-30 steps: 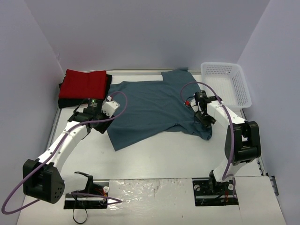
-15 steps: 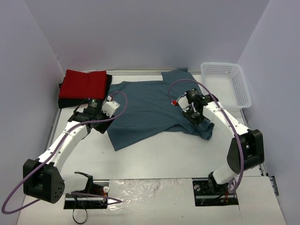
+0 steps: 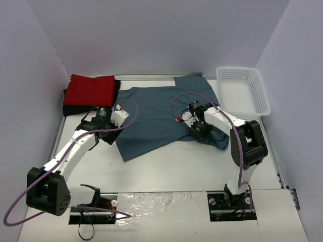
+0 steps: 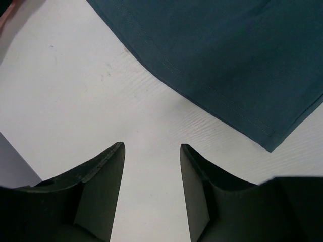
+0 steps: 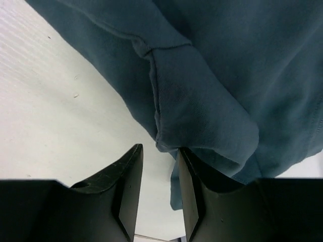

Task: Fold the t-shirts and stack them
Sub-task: Flatten out the tshirt

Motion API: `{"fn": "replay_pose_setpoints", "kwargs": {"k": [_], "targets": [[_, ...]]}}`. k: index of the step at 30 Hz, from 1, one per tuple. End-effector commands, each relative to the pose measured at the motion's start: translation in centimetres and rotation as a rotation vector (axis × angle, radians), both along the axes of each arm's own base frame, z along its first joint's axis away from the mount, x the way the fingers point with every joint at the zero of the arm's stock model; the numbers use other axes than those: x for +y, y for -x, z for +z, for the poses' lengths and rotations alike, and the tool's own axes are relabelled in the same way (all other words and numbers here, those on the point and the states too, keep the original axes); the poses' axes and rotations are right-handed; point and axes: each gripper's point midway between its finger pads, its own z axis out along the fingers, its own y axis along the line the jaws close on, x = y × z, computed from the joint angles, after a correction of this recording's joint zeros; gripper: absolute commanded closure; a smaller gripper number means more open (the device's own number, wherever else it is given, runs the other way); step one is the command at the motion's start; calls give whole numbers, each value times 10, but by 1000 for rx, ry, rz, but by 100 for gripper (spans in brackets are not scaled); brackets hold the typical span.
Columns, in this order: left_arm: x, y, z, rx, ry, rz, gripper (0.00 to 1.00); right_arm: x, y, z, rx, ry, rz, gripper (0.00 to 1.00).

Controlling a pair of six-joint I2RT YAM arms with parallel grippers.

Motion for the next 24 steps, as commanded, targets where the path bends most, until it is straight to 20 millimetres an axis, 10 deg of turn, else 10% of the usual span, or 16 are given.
{"fn": "replay_pose_setpoints", "kwargs": {"k": [1, 13, 24], "targets": [[4, -4, 8, -34, 0, 22, 53, -2, 0, -2, 4, 24, -3, 69], [2, -3, 6, -25, 6, 14, 53, -22, -1, -21, -6, 129, -35, 78], [1, -4, 5, -21, 9, 8, 53, -22, -1, 11, -86, 100, -58, 82]]}}
